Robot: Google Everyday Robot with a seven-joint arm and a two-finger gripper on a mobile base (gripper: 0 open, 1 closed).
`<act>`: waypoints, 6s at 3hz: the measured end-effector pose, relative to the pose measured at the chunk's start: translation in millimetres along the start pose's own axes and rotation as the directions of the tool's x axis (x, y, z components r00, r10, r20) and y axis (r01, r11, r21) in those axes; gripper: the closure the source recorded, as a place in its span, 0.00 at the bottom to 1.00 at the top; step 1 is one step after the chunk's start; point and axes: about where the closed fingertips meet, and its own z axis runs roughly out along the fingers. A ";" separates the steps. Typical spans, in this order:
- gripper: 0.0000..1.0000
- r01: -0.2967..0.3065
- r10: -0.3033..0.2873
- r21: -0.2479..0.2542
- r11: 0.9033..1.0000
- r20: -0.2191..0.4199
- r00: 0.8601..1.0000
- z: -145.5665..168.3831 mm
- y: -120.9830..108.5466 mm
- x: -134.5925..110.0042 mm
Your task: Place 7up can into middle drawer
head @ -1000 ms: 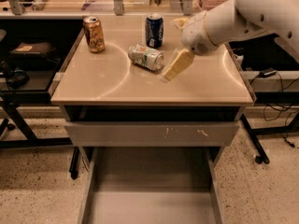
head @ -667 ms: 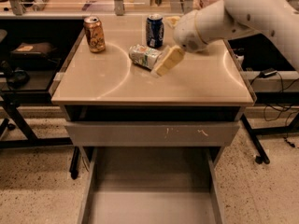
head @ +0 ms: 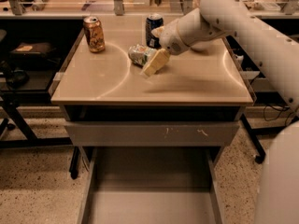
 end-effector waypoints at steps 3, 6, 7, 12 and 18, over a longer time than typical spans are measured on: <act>0.20 -0.115 0.115 -0.083 0.990 -0.004 0.993 37.0 -13.3 17.8; 0.88 -0.115 0.115 -0.083 0.990 -0.004 0.993 37.0 -13.3 17.8; 1.00 -0.115 0.115 -0.083 0.990 -0.004 0.993 37.0 -13.2 17.8; 1.00 0.003 -0.004 0.003 1.000 0.080 0.997 -88.7 134.6 64.6; 1.00 -0.003 -0.016 -0.130 0.991 -0.142 0.990 -95.1 264.4 161.6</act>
Offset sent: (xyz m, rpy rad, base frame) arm 0.0373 0.0083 -0.0430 0.0700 0.2174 -0.0257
